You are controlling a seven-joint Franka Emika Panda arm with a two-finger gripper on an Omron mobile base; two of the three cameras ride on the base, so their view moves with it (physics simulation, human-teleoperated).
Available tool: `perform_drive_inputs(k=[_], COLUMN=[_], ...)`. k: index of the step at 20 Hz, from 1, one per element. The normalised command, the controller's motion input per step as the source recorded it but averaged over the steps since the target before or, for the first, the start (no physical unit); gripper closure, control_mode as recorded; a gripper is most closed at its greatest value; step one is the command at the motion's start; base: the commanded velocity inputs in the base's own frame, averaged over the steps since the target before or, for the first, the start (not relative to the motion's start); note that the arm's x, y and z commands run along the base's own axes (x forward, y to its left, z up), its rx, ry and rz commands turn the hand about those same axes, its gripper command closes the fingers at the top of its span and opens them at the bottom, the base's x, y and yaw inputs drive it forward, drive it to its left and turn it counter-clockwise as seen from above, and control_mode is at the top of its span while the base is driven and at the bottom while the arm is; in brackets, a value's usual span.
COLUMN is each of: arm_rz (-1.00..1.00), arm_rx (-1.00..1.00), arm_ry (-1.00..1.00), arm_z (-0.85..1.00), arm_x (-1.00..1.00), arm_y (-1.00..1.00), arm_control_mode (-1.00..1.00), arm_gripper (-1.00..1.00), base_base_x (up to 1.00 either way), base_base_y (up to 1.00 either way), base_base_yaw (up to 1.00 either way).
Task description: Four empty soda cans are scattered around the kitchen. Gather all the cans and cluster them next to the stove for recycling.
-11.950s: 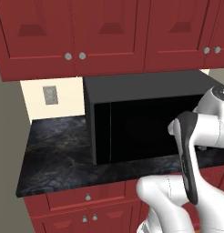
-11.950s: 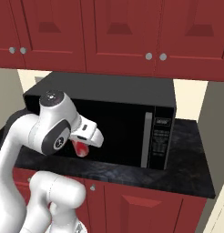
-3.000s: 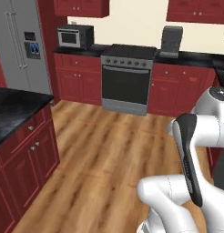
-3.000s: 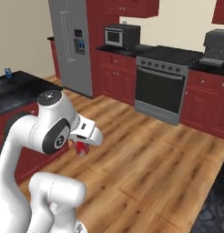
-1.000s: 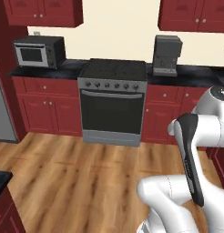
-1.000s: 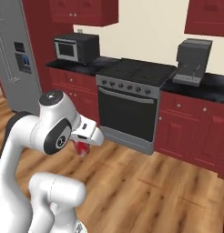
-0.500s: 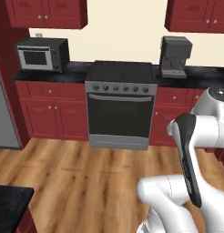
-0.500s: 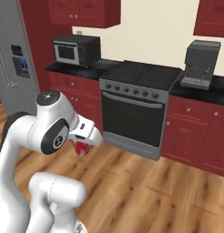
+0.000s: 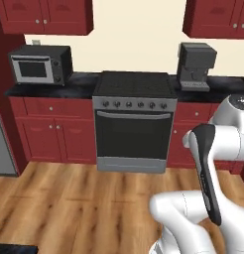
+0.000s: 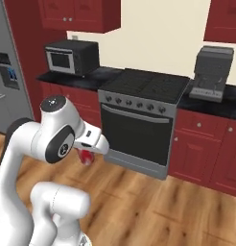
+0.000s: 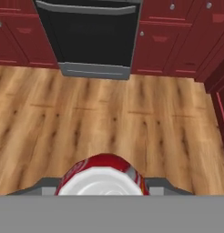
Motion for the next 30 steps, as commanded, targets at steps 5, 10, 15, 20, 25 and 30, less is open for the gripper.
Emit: perform_drive_inputs(k=[5, 10, 15, 20, 25, 30], arm_rz=[0.0, 0.0, 0.0, 0.0, 0.0, 0.0], arm_rx=[0.0, 0.0, 0.0, 0.0, 0.0, 0.0], arm_ry=[0.0, 0.0, 0.0, 0.0, 0.0, 0.0], arm_z=[0.0, 0.0, 0.0, 0.0, 0.0, 0.0], arm_x=[0.0, 0.0, 0.0, 0.0, 0.0, 0.0], arm_y=[0.0, 0.0, 0.0, 0.0, 0.0, 0.0], arm_control_mode=[1.0, 1.0, 1.0, 1.0, 1.0, 1.0], arm_gripper=[1.0, 1.0, 1.0, 1.0, 1.0, 1.0], base_base_x=[0.62, 0.68, 0.6, 0.57, 0.6, 0.6], base_base_y=[0.34, 0.16, 0.32, 0.41, 0.43, 0.47], base_base_yaw=[-0.11, -0.07, -0.08, -0.08, -0.08, -0.07])
